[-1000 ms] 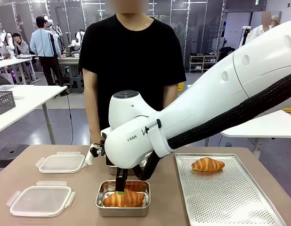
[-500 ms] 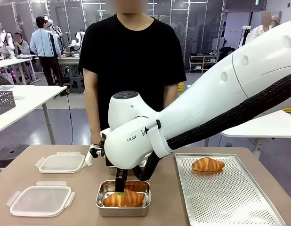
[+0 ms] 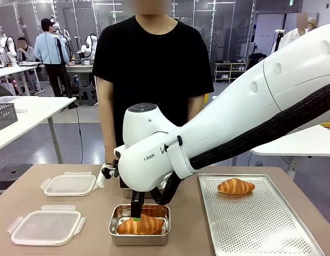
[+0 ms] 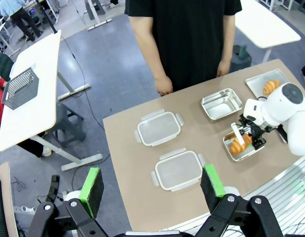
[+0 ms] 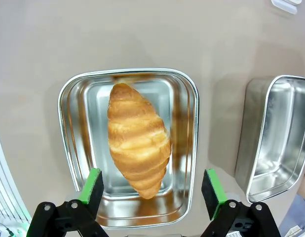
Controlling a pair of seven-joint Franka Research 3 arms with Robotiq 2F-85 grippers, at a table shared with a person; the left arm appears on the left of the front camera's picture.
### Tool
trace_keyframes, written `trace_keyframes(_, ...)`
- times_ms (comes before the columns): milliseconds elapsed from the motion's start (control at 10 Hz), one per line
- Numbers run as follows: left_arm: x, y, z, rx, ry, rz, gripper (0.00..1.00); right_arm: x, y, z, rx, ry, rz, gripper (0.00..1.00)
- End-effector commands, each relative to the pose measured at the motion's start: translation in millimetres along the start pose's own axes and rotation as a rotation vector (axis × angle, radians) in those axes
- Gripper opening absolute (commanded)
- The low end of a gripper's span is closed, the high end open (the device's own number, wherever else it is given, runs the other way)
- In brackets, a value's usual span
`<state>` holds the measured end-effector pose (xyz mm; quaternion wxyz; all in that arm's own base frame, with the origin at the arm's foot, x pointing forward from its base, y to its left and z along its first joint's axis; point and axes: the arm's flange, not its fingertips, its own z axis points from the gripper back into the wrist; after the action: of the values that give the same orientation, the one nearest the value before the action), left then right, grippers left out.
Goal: Place the bread into the airtight container.
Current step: Pick up a Butter Roll and place it into an empty Airtight Container.
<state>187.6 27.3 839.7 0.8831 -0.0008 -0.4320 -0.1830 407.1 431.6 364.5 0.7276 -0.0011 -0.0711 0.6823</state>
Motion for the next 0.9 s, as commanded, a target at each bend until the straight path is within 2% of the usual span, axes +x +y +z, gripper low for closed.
trace_keyframes(0,0.9,0.8,0.1,0.000,0.000,0.000,1.00,-1.0,1.1,-0.2,0.003,-0.004,0.004,1.00)
trace_keyframes(100,0.9,0.8,0.1,0.000,0.000,0.000,1.00,0.0,0.0,0.0,0.000,0.000,0.000,1.00)
trace_keyframes(200,0.9,0.8,0.1,0.000,0.000,0.000,1.00,-25.2,-1.8,44.3,-0.021,0.006,-0.049,1.00)
trace_keyframes(400,0.9,0.8,0.1,0.000,0.000,0.000,1.00,-68.4,-8.7,97.7,-0.034,0.062,-0.135,1.00)
trace_keyframes(600,0.9,0.8,0.1,0.000,0.000,0.000,1.00,-131.7,-19.1,142.7,-0.090,0.102,-0.308,1.00)
trace_keyframes(800,0.9,0.8,0.1,0.000,0.000,0.000,1.00,-200.7,-15.1,191.3,-0.055,0.045,-0.495,1.00)
